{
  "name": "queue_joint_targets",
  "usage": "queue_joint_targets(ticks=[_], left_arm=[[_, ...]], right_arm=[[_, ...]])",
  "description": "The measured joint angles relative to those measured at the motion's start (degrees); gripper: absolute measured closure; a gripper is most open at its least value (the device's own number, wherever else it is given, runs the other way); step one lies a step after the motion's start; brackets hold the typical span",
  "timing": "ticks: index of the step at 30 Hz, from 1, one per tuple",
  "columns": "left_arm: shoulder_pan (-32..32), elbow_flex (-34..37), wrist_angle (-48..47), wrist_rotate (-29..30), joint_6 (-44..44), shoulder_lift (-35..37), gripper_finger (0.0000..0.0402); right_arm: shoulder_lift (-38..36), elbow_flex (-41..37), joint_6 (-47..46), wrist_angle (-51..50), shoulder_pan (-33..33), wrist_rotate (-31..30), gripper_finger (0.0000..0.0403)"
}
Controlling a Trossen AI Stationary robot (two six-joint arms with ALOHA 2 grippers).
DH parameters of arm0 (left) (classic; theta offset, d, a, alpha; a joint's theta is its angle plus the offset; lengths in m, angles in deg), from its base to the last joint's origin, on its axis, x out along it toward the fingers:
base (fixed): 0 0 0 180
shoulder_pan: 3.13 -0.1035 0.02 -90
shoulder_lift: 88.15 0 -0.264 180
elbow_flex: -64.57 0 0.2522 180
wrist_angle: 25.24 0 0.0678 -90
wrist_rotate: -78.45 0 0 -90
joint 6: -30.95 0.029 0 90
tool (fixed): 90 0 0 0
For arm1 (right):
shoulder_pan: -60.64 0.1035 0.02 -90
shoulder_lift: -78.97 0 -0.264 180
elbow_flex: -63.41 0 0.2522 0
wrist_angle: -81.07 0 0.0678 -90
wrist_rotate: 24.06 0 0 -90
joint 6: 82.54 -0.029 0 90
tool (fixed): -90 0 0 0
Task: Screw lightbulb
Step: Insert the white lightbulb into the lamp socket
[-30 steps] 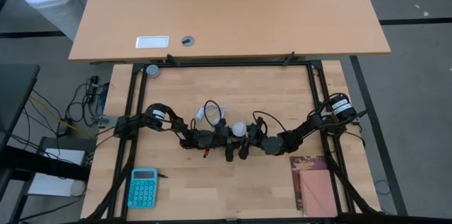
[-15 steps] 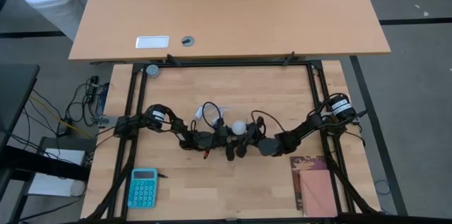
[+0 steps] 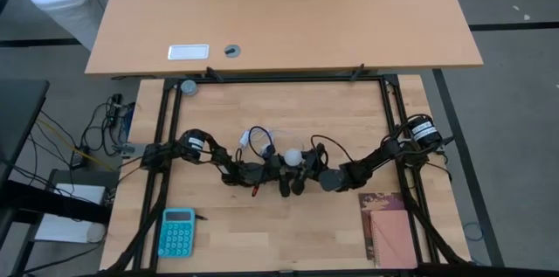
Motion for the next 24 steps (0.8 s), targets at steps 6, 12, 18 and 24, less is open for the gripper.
queue_joint_targets(ticks=[6, 12, 18, 24], left_arm=[[0.0, 0.0, -0.07, -0.17, 0.18, 0.0, 0.0203], [-0.03, 0.0, -0.02, -2.16, 0.42, 0.0, 0.0203], [-1.04, 0.09, -0.04, -7.7, 2.91, 0.0, 0.0204], [-3.55, 1.23, 0.18, -14.97, 0.0, 0.05, 0.0204]], right_arm=[[-0.8, -1.07, -0.31, 0.12, -0.15, 2.45, 0.0101], [-5.76, -1.25, 1.18, -9.26, 0.06, 4.32, 0.0074], [-12.47, -1.22, -3.22, -24.55, 0.41, 7.12, 0.0081], [-16.95, -1.27, -5.09, -34.27, 1.56, 7.04, 0.0085]])
